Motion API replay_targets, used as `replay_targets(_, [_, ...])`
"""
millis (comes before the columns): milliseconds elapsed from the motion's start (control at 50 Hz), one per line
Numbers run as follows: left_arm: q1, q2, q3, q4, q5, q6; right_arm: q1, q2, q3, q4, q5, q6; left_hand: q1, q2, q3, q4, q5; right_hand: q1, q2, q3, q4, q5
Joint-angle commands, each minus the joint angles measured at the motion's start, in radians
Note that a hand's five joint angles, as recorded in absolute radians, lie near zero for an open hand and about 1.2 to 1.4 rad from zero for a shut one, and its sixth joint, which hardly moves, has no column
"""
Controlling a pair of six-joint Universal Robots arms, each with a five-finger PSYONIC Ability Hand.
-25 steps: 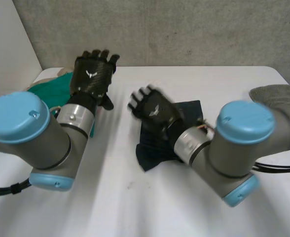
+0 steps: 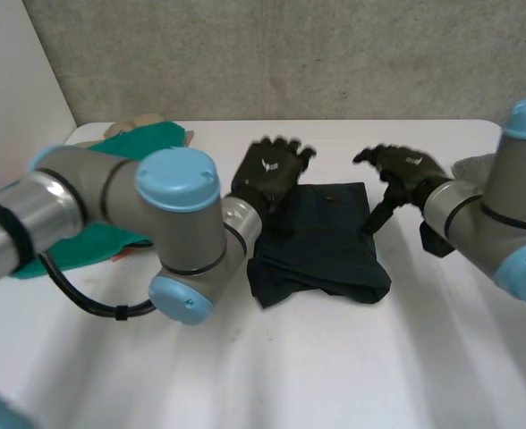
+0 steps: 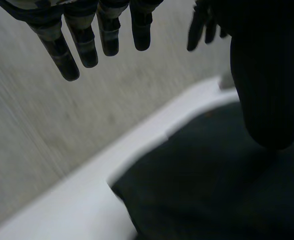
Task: Fold the laundry.
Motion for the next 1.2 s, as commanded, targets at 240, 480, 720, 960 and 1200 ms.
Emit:
replay_targets(240, [0.009, -0.097, 0.067, -0.188, -0.056, 0.186, 0.009, 0.227, -0.125, 0.080, 0.032, -0.305, 0.056, 0.046, 0.039, 0.046, 0.029, -0.027, -0.047, -0.040, -0.063, -0.063])
replay_targets(480, [0.018, 0.113, -0.008, -0.179, -0.041, 0.171, 0.009, 0.037, -0.063, 0.051, 0.046, -0.323, 0.013, 0.002, -0.005, 0.002, -0.015, -0.027, -0.047, -0.040, -0.063, -0.063])
replay_targets(720, [0.116, 0.485, -0.300, -0.172, 0.336, 0.010, 0.063, -0.272, 0.411, -0.248, 0.048, -0.325, 0.024, 0.014, 0.007, 0.013, -0.003, -0.027, -0.047, -0.040, -0.063, -0.063])
replay_targets(960, [0.170, 0.579, -0.479, -0.117, 0.449, -0.015, 0.178, -0.168, 0.612, -0.524, 0.063, -0.331, 0.015, 0.005, -0.002, 0.005, -0.012, -0.027, -0.047, -0.040, -0.063, -0.063])
replay_targets(1200, [0.176, 0.568, -0.489, -0.082, 0.446, -0.016, 0.227, 0.068, 0.421, -0.615, 0.193, -0.404, 0.018, 0.008, 0.001, 0.008, -0.009, -0.027, -0.047, -0.040, -0.063, -0.063])
